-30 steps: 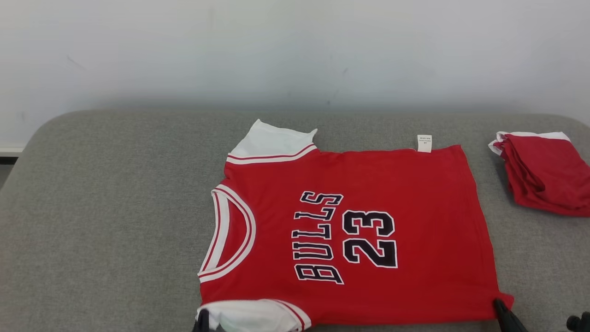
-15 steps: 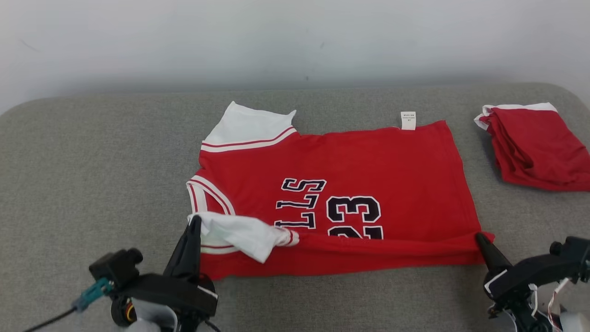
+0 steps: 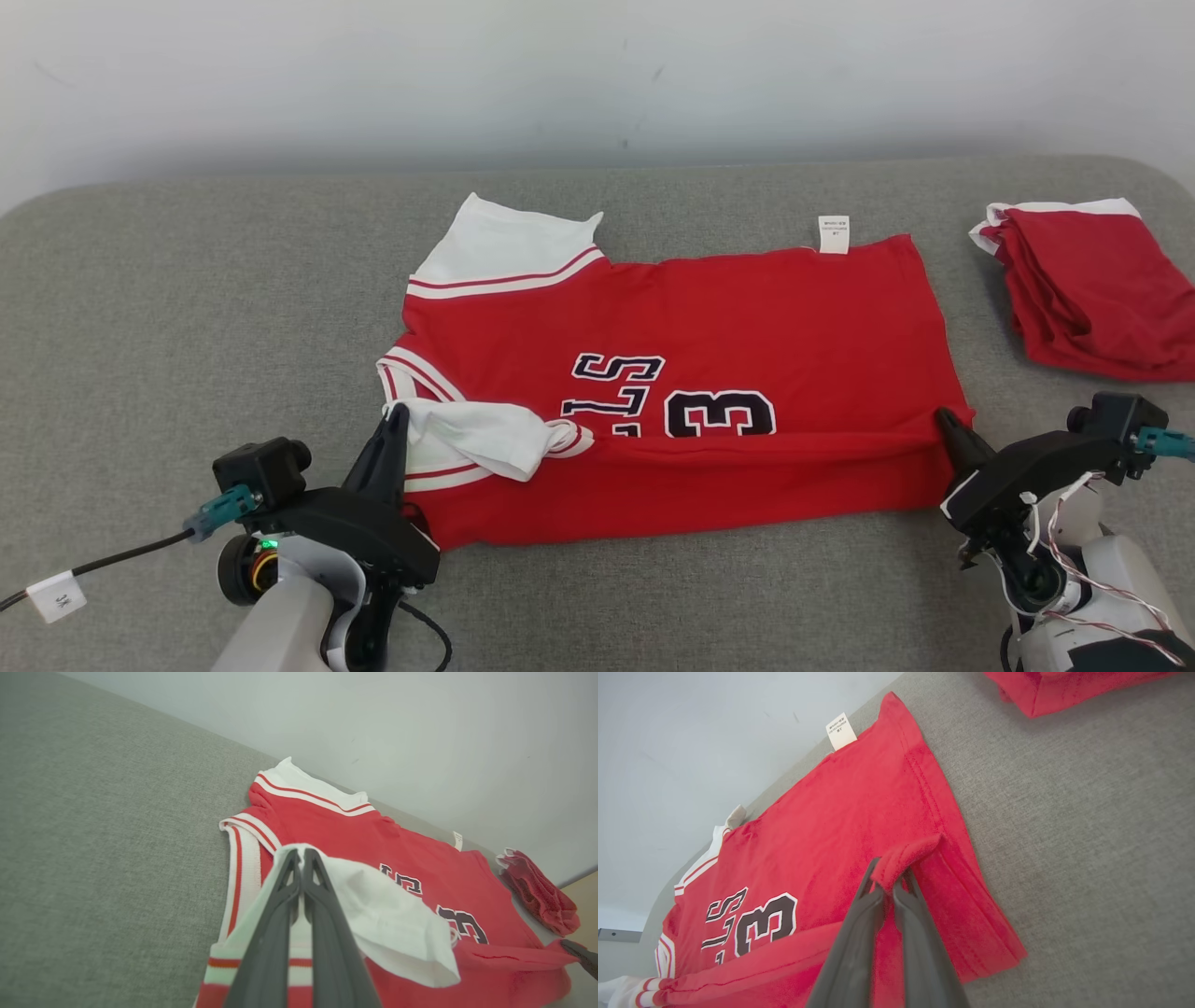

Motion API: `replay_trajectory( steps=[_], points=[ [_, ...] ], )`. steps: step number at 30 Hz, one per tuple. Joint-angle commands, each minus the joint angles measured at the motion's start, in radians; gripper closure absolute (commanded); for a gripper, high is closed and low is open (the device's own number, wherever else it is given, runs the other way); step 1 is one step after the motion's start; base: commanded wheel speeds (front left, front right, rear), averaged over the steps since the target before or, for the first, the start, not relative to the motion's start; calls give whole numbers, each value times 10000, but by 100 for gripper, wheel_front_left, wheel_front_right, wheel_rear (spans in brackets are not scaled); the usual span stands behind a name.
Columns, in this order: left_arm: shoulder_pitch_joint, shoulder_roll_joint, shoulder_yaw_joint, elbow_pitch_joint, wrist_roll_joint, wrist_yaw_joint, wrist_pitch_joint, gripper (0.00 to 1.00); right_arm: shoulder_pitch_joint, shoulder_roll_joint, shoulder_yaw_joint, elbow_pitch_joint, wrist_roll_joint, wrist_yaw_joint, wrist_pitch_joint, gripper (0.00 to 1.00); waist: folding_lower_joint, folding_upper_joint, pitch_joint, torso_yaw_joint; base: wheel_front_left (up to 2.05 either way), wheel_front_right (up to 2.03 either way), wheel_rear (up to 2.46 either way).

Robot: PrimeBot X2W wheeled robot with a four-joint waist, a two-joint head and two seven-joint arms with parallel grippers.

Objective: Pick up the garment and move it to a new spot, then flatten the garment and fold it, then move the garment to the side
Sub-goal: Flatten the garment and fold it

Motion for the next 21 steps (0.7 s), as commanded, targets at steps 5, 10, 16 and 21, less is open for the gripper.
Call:
replay_trajectory(
  steps=[5,10,16,21],
  points=[
    [-400,-74,-197,932,204,-88,-393,0,-245,-152,380,512,-188,-17,-580,0,-2,-2,-254,15,0,0,0],
    [-87,33,-269,975,401,-152,-609,0,160,-427,935,425,-277,-18,-1264,0,-2,-2,-644,14,0,0,0],
    [1294,117,327,-138,620,-153,-669,0,1214,-973,1576,-93,-446,-18,-2182,0,-2,-2,-1023,13,0,0,0],
    [2325,75,474,-681,1263,-37,-674,0,1788,-1391,1919,-181,-899,-18,-2708,0,-2,-2,-853,26,0,0,0]
  ],
)
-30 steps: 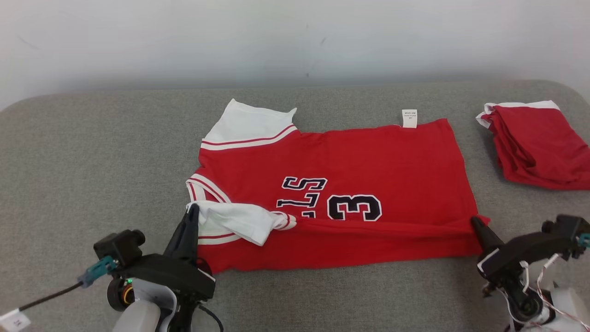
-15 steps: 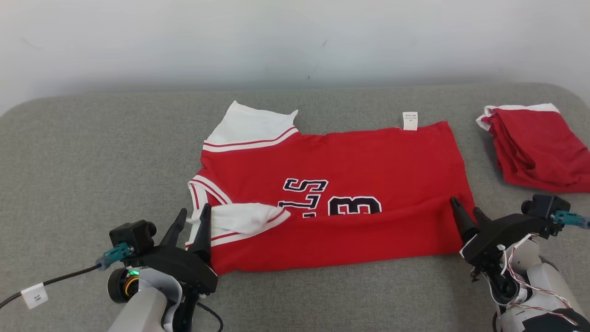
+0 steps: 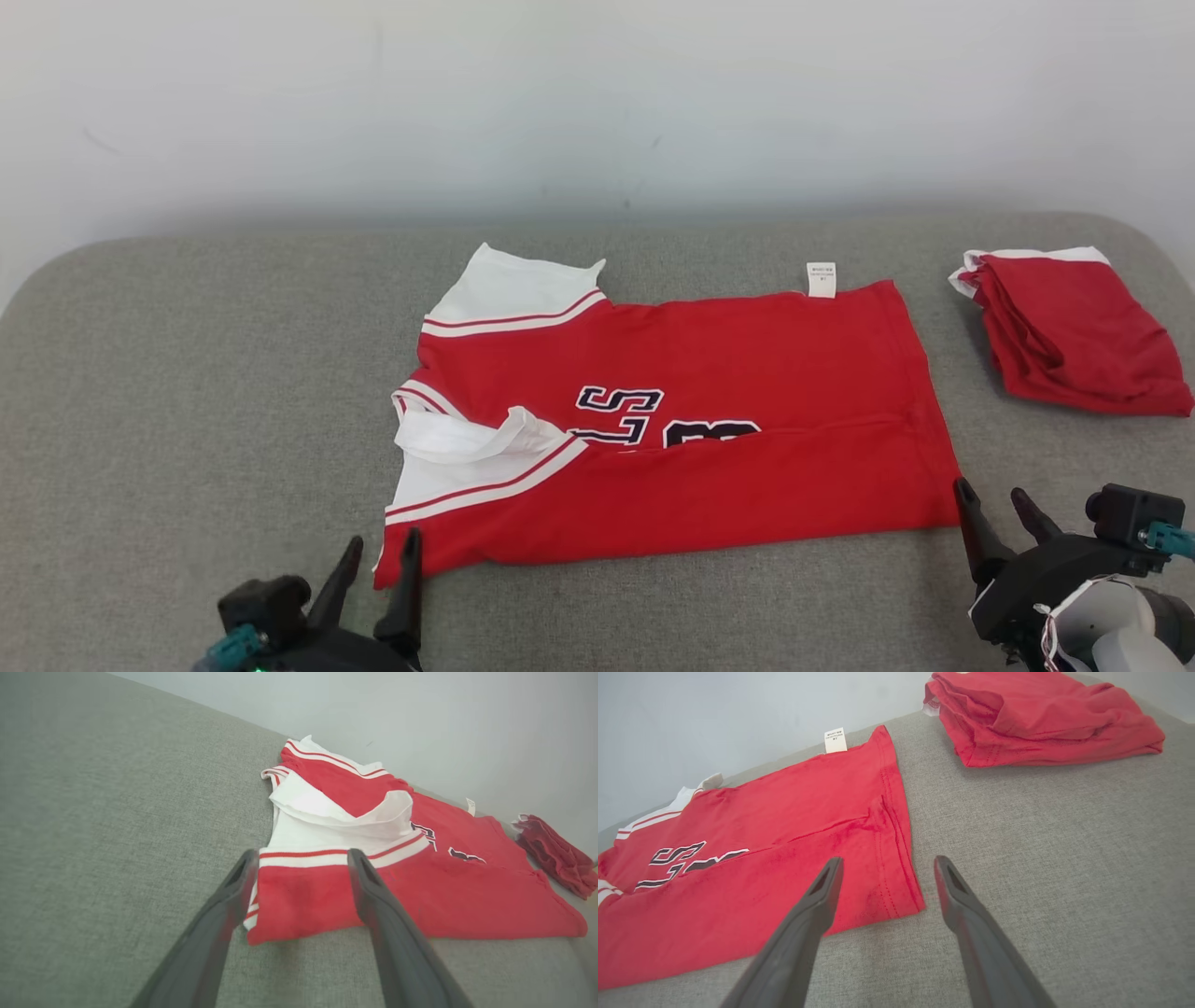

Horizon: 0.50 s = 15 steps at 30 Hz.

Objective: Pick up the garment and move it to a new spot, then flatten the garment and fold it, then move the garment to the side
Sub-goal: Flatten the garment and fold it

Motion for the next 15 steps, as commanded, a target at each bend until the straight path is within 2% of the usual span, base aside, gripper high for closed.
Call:
replay_trajectory(
  steps=[1,9,15],
  points=[
    [33,5,-14,-85,195,62,-24,0,47,4,52,5,-34,-18,-107,0,2,0,104,-16,0,0,0],
    [-96,-73,85,602,1040,254,-25,0,-519,0,398,915,-425,-18,-748,0,2,0,493,-149,0,0,0],
    [-416,-376,250,1185,1022,92,-25,0,-1138,126,732,1938,-234,-18,-956,0,2,0,684,-202,0,0,0]
  ],
)
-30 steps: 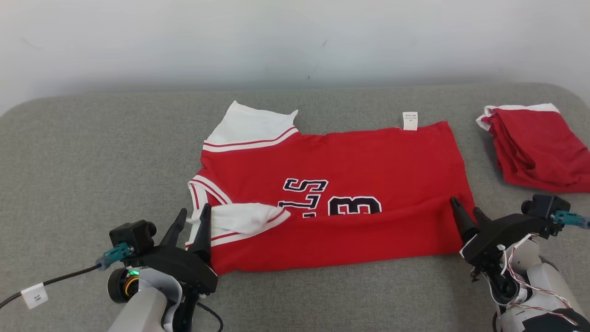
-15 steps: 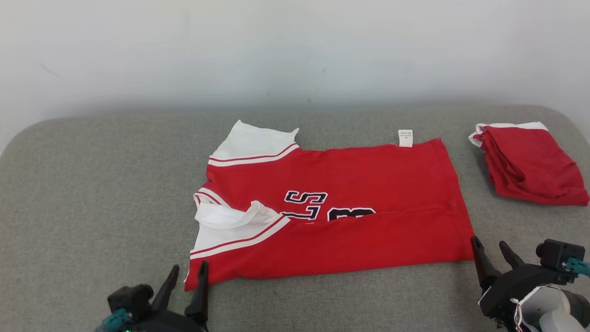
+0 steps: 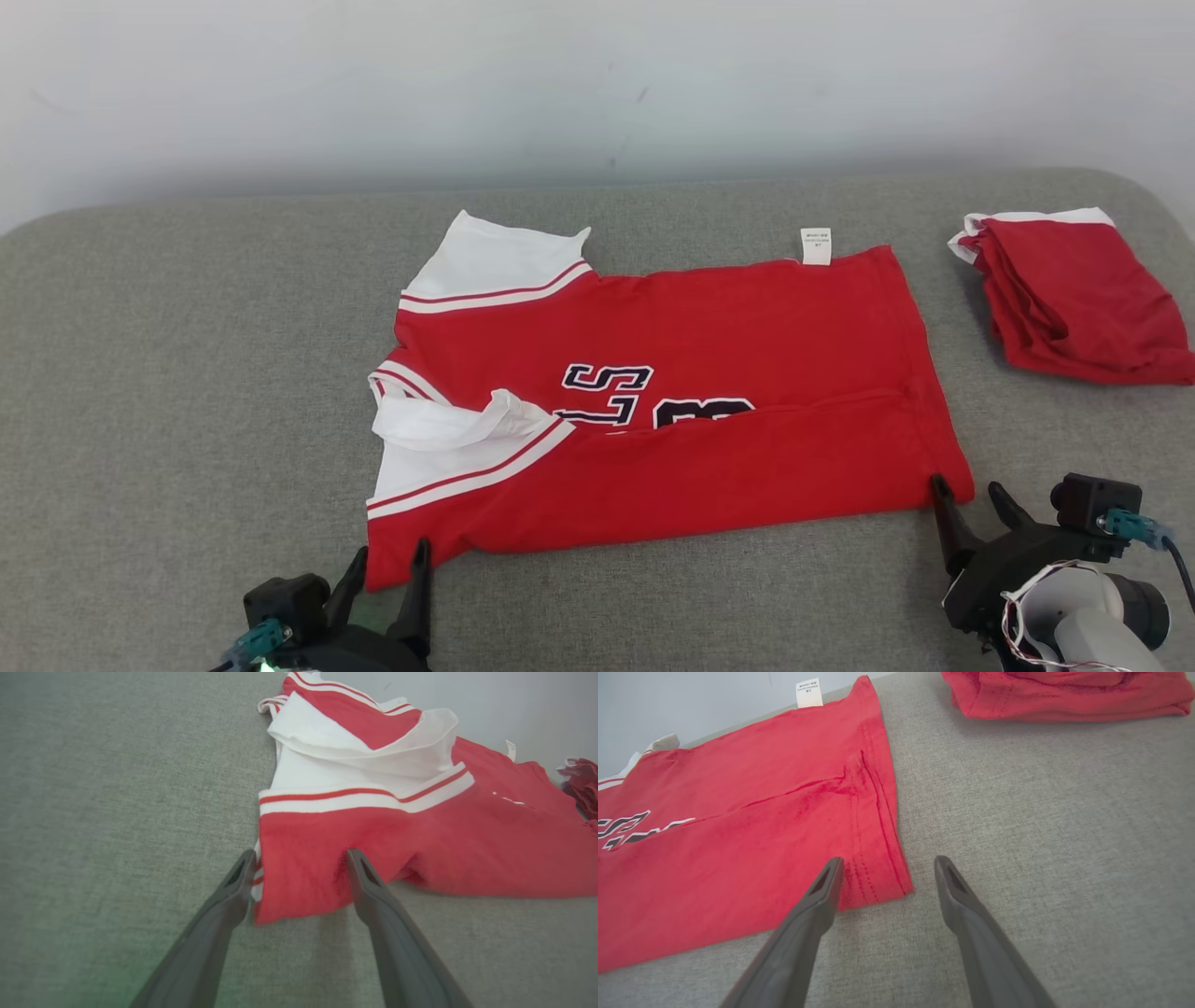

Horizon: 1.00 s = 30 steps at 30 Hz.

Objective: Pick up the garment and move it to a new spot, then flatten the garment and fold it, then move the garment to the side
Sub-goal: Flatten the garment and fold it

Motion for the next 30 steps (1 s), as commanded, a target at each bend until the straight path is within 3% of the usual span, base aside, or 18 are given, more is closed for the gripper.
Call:
replay_trajectory(
  steps=[1,2,3,4,5,6,7,18,30],
  points=[
    [-167,-53,45,232,-53,-56,-25,0,-217,53,63,328,166,-18,-56,0,1,-1,98,14,0,0,0],
    [-214,-109,91,424,-129,-56,-24,0,-304,73,119,474,193,-18,-124,22,1,-1,124,24,0,0,0],
    [-280,-158,72,649,-163,-75,-22,0,-392,96,165,607,228,-18,-178,57,1,-1,164,44,0,0,0],
    [-392,-211,75,841,-215,-105,-19,24,-467,128,220,730,269,-18,-231,72,1,-1,189,62,0,0,0],
    [-484,-262,116,1055,-331,-130,-15,60,-536,140,281,829,328,-18,-291,100,1,-1,218,76,0,0,0],
    [-567,-296,55,1300,-286,-156,-12,93,-603,145,345,935,362,-18,-342,100,1,-1,241,81,0,0,0],
    [-697,-322,-17,1425,-236,-170,-11,100,-659,142,406,1033,415,-18,-404,100,1,-1,260,84,0,0,0],
    [-524,-154,81,1192,-96,-235,-24,100,-407,-18,1021,1127,1174,-18,-1315,100,1,-1,-250,103,0,0,0],
    [2275,111,532,-1075,-176,-144,-26,100,2324,-607,1054,-691,2066,-18,-1187,100,1,-1,-1083,7,0,0,0]
  ],
)
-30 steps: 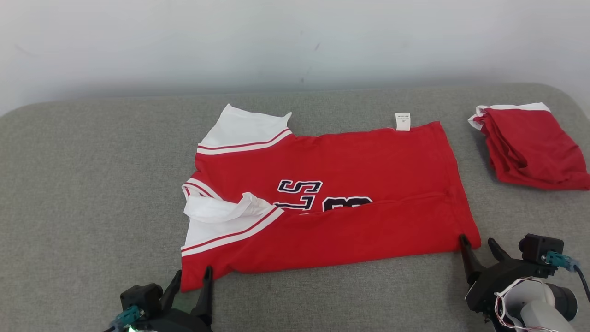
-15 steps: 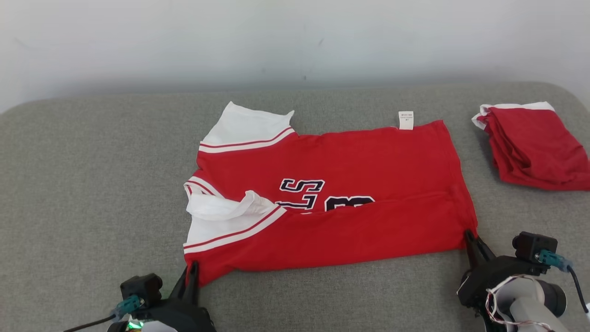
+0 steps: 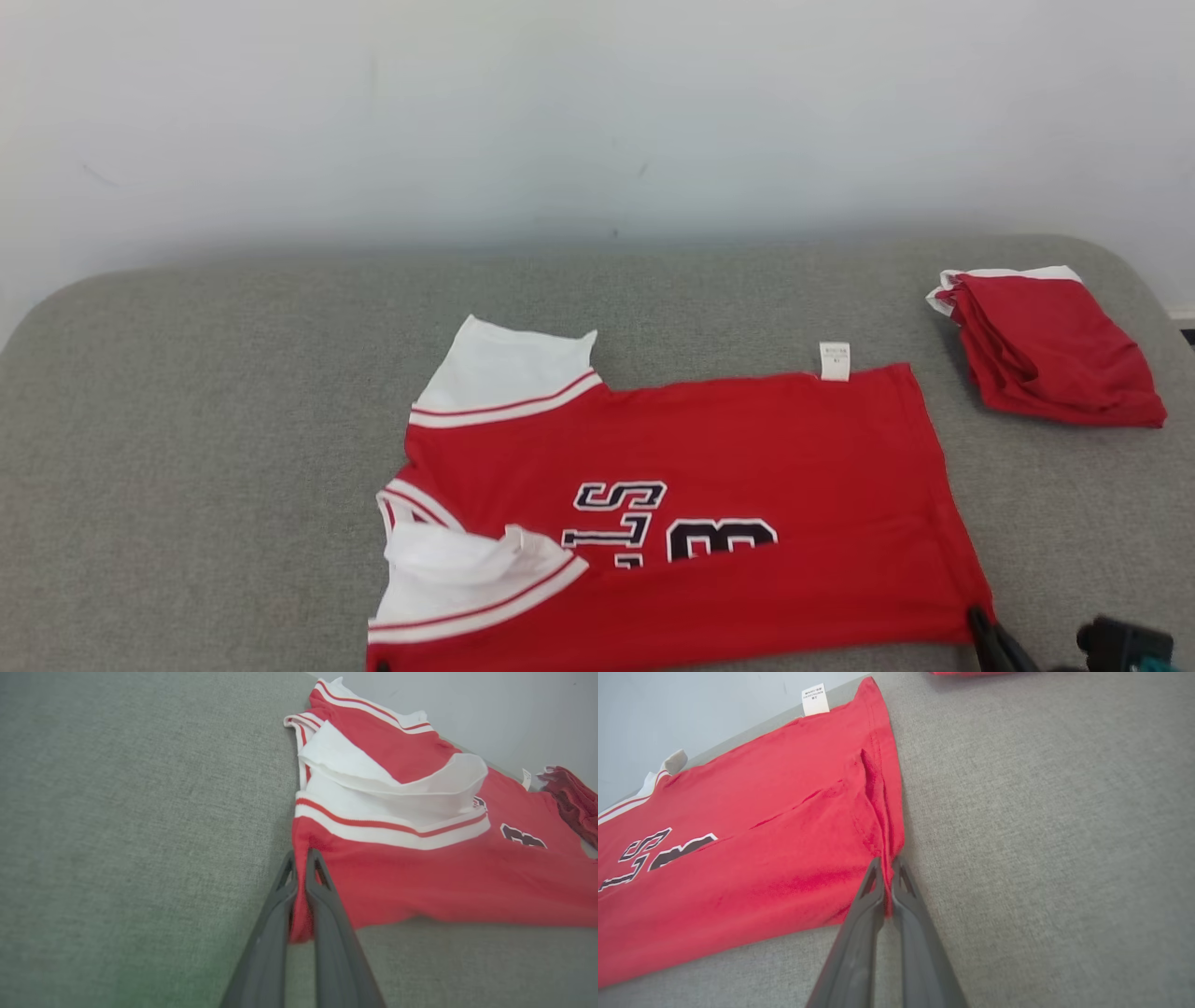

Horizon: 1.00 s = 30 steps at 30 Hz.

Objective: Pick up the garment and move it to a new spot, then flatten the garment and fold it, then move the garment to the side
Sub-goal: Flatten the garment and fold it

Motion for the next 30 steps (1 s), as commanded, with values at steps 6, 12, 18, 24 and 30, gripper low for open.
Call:
replay_trajectory(
  steps=[6,12,18,24,30],
  points=[
    [1014,-36,31,-746,-113,276,60,100,1201,87,-706,-800,331,-18,572,100,0,0,16,-36,0,0,0],
    [887,89,-35,-754,97,478,46,100,1467,365,-1074,-1072,-80,-18,915,100,0,0,90,-6,0,0,0],
    [1263,197,345,-788,-53,655,-16,100,1703,591,-1352,-1282,-449,-18,1129,100,0,0,-9,127,0,0,0],
    [1398,205,338,-694,91,579,-22,100,2014,838,-1573,-1576,-709,-18,1503,100,0,0,-110,406,0,0,0],
    [1119,176,405,-401,154,483,-24,100,2310,1060,-1699,-1816,-891,-18,1898,100,0,0,-226,439,0,0,0]
  ],
)
